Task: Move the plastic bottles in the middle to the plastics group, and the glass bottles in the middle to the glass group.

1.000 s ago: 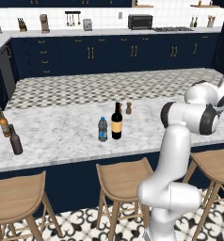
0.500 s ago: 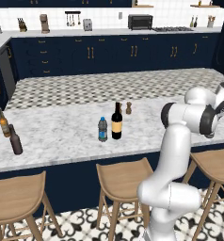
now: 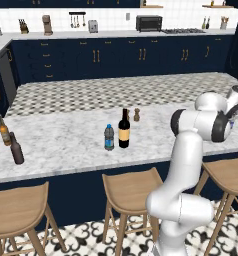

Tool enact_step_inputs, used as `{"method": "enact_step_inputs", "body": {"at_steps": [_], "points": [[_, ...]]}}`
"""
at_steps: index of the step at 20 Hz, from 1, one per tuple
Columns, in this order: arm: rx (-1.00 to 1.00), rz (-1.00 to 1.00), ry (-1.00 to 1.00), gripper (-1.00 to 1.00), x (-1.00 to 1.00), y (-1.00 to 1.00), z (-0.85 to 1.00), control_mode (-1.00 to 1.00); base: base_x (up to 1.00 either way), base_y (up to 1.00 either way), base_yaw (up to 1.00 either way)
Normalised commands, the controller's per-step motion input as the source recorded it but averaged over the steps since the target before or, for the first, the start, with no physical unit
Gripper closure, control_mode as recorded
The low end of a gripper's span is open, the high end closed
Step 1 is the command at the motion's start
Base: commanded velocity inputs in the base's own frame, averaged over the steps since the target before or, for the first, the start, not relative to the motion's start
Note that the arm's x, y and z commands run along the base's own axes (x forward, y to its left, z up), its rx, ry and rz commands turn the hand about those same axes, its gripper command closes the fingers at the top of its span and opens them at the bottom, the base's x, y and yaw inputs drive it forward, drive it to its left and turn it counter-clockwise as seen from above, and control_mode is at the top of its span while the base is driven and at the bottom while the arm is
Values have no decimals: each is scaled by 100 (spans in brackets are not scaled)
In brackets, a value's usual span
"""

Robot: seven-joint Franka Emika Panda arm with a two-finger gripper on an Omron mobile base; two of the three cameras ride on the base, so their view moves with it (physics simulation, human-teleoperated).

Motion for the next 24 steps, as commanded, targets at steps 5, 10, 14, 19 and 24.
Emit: {"method": "enact_step_inputs", "body": {"at_steps": [5,10,14,19,24], "points": [[0,0,-6,100,14,-4,0,-100,0,0,0],[0,0,-6,100,0,-32,-1,-100,0,0,0],[0,0,-1,100,0,-18,-15,-100,0,0,0],[0,0,0,100,0,0,-40,-100,0,0,0],[0,0,0,-100,0,0,-1,-100,0,0,0]]}}
